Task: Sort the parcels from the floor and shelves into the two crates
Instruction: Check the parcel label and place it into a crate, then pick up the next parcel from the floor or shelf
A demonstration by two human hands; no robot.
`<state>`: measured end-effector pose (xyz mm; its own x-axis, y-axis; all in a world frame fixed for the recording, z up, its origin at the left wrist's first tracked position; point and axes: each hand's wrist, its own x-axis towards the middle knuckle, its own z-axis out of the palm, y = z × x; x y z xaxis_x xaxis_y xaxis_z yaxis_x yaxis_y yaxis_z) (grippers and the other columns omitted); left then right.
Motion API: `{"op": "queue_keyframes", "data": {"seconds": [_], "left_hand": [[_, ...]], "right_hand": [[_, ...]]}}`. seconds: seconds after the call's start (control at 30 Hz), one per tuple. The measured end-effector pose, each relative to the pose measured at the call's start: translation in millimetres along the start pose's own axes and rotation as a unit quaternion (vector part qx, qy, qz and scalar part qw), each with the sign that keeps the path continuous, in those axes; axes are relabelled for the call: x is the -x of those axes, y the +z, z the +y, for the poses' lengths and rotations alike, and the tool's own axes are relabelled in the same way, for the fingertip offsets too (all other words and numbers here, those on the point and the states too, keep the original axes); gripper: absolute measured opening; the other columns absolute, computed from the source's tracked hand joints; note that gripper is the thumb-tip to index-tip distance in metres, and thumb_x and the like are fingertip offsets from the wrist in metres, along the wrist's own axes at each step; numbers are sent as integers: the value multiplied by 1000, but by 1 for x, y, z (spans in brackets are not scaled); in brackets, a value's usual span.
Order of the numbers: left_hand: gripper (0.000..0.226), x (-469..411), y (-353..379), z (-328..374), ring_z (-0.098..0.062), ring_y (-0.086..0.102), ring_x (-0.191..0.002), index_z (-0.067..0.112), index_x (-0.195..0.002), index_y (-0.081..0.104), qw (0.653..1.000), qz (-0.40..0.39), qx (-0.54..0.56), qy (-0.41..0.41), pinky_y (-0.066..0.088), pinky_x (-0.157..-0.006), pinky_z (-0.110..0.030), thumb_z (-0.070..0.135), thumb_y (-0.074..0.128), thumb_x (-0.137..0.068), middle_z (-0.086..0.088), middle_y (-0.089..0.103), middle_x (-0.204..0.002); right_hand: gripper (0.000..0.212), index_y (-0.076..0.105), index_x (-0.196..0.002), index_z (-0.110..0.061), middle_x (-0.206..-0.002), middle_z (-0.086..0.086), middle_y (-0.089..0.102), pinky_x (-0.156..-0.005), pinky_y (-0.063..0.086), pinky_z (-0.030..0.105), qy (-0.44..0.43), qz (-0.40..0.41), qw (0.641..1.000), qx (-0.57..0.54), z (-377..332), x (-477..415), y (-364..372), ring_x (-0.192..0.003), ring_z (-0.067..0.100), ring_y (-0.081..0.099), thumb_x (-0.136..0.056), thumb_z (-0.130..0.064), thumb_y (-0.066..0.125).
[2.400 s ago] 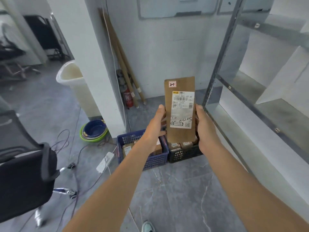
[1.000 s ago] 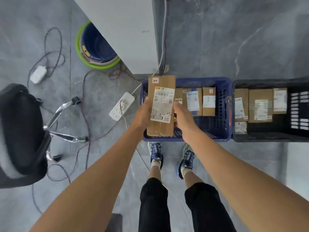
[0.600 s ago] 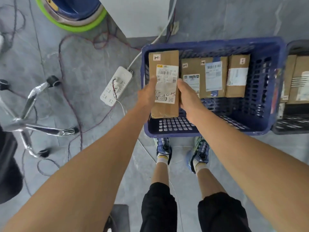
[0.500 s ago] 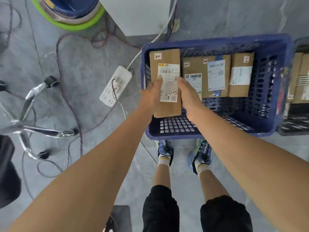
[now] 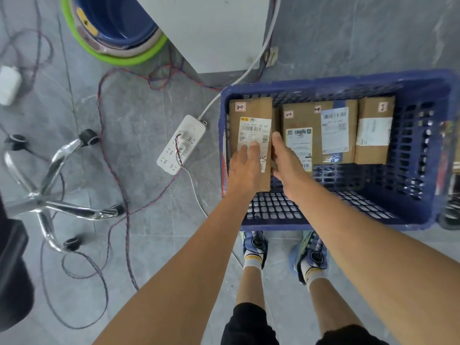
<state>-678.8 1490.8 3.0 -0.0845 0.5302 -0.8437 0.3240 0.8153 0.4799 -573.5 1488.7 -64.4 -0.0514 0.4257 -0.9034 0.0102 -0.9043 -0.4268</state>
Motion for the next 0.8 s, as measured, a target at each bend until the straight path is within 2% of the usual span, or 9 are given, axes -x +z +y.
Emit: {"op": "queue_keyframes", "data": {"seconds": [0.07,0.13,0.23,0.3,0.37,0.47,0.57,0.63,0.8], "left_hand": [[99,5,2,1,-36,33,-144,1,-151,38,998,-19,-52,35,27,-118,-52,63,17,-77,-22,39,-154],[111,4,2,-3,-37,32,-144,-1,-150,38,997,-15,-70,36,27,-118,-52,70,11,-69,-23,37,-155],[62,2,7,-5,-29,45,-136,19,-144,49,1000,26,16,-9,34,-113,-48,59,24,-103,-7,52,-142],[51,5,7,-1,-23,50,-129,29,-139,52,998,33,43,-14,37,-112,-48,57,27,-106,1,56,-138],[61,11,6,6,-20,48,-132,29,-146,47,998,31,59,-19,35,-115,-49,65,28,-100,2,52,-147],[72,30,4,33,-21,39,-145,36,-156,37,997,25,75,-10,29,-120,-52,74,30,-94,4,42,-159],[67,67,4,74,-20,32,-150,36,-157,34,997,17,74,13,25,-121,-46,70,32,-100,4,34,-164],[68,91,7,102,-20,32,-150,34,-158,34,997,8,78,24,27,-113,-38,70,32,-100,4,34,-164],[74,182,25,201,-19,24,-153,31,-161,26,994,-27,46,94,17,-122,-42,72,32,-99,5,24,-167]], "right_hand": [[59,61,-144,-35,-148,-9,62,-122,35,42,-5,-10,1000,8,-1,2,1,-138,11,53,-107,-67,29],[62,62,-142,-34,-148,-10,61,-122,34,42,0,-9,1000,2,-1,3,0,-136,10,53,-104,-71,29],[42,66,-110,-42,-107,-25,67,-102,39,30,11,-2,1000,-14,-3,4,-5,-100,-7,59,-110,-61,28],[42,65,-121,-41,-99,-29,62,-100,37,29,-5,6,1000,-17,-9,13,-7,-98,-6,56,-111,-58,28],[54,54,-148,-29,-119,-24,64,-109,35,31,-24,9,999,-34,-17,26,-10,-116,2,53,-111,-58,28],[64,41,-160,-25,-163,-6,44,-127,25,41,-50,7,998,-48,-37,57,-21,-150,13,38,-109,-62,29],[74,34,-164,-29,-170,-7,32,-130,21,47,-88,28,994,-56,-64,101,-44,-156,13,31,-104,-72,31],[82,29,-165,-34,-172,-10,27,-130,19,50,-113,45,991,-56,-81,129,-62,-157,12,27,-98,-81,32],[78,32,-165,-27,-170,-6,32,-130,20,46,-185,117,969,-111,-139,230,-134,-156,15,30,-102,-73,33]]}}
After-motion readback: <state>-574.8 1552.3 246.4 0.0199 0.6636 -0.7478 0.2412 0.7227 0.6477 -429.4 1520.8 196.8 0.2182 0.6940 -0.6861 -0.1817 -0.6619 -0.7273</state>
